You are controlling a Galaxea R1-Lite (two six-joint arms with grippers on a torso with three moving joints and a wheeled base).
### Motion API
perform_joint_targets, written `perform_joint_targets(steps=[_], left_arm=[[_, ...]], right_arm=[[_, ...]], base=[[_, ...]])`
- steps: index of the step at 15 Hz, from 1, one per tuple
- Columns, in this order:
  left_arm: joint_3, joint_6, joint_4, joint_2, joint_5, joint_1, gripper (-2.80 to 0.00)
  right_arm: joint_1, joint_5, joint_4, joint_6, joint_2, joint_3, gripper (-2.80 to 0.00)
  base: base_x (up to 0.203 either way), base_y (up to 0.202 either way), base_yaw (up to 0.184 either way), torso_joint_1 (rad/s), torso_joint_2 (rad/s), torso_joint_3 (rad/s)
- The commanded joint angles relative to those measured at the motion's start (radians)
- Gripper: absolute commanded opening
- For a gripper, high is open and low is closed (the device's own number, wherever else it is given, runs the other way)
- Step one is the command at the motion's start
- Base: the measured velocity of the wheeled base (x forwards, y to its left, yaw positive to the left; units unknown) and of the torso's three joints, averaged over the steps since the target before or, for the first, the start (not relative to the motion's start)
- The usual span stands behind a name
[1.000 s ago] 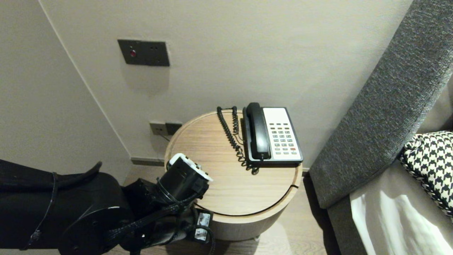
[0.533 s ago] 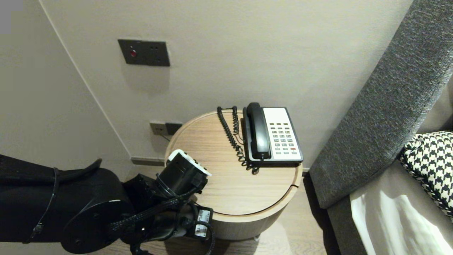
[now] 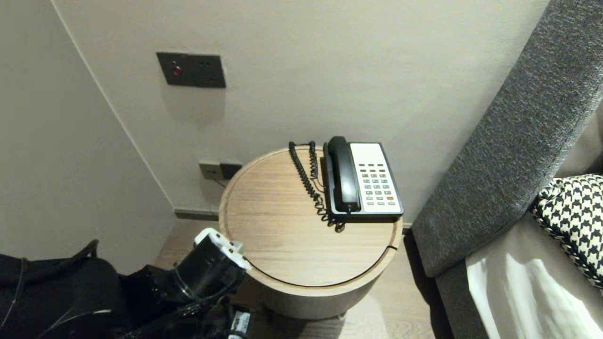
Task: Close the nightstand drawer, then open the nightstand drawer
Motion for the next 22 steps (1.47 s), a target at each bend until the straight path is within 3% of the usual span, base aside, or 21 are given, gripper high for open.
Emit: perform_joint_targets(steps=[1,4,8,11,15,17,20,22], left_arm=[[0.133,-0.009,0.002,-0.103,0.005,0.004,-2.8],[0.277,-0.024,-0.02,-0.223,0.014,0.067,-2.8],[0.364,0.013,-0.111,-0.339,0.01,0.296,-2.8],[0.324,0.141,-0.121,-0.416,-0.003,0.516,-2.8],[0.253,0.329,-0.116,-0.52,-0.074,0.8,-2.8],[0.252,0.361,-0.123,-0.536,-0.095,0.864,-2.8],[0.308,0.38,-0.17,-0.551,-0.111,0.865,-2.8],[0.484,0.47,-0.372,-0.562,-0.113,0.865,-2.8]], right_arm=[[0.0,0.0,-0.001,0.001,0.0,0.04,-2.8],[0.0,0.0,-0.001,0.001,0.0,0.04,-2.8],[0.0,0.0,-0.001,0.001,0.0,0.04,-2.8],[0.0,0.0,-0.001,0.001,0.0,0.04,-2.8],[0.0,0.0,-0.001,0.001,0.0,0.04,-2.8],[0.0,0.0,-0.001,-0.001,0.0,0.04,-2.8],[0.0,0.0,-0.001,0.001,0.0,0.04,-2.8],[0.0,0.0,-0.001,0.001,0.0,0.04,-2.8]], base=[[0.0,0.0,0.0,0.0,0.0,0.0],[0.0,0.0,0.0,0.0,0.0,0.0],[0.0,0.0,0.0,0.0,0.0,0.0],[0.0,0.0,0.0,0.0,0.0,0.0],[0.0,0.0,0.0,0.0,0.0,0.0],[0.0,0.0,0.0,0.0,0.0,0.0],[0.0,0.0,0.0,0.0,0.0,0.0],[0.0,0.0,0.0,0.0,0.0,0.0]])
